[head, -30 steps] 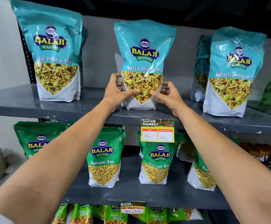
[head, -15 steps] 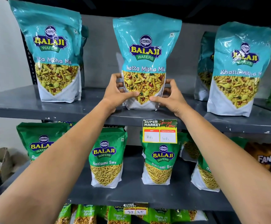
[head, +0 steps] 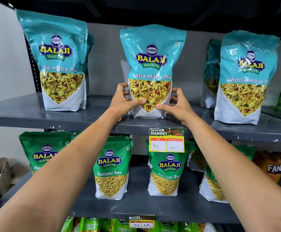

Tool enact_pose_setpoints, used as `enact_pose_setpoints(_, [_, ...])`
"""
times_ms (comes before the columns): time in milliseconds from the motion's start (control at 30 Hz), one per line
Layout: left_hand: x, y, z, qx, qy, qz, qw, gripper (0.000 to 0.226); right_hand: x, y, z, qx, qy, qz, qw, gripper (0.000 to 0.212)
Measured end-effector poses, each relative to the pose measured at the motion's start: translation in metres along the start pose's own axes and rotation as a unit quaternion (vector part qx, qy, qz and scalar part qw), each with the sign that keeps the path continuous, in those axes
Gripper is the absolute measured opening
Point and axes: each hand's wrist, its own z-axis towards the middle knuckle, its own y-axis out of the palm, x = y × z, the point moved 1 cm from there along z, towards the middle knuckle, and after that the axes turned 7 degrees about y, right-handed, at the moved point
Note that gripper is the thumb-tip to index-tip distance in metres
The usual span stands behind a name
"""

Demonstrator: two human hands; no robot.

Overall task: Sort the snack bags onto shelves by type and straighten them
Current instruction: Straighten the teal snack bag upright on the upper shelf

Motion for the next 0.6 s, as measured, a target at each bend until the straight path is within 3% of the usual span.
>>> enact_pose_setpoints(333, [-0.0073, -0.0006, 0.0038, -0.006, -0.016, 0.006, 1.000, 0.078, 0.0057, -0.0010, 0.0056, -0.003, 0.008, -0.006, 1.000, 0.081])
enact_pose_setpoints(600, [0.0009, 0.0009, -0.0046, -0.028, -0.028, 0.071, 0.997, 0.076, -0.0001, 0.0011, -0.0004, -0.001, 0.026, -0.069, 0.997, 0.080])
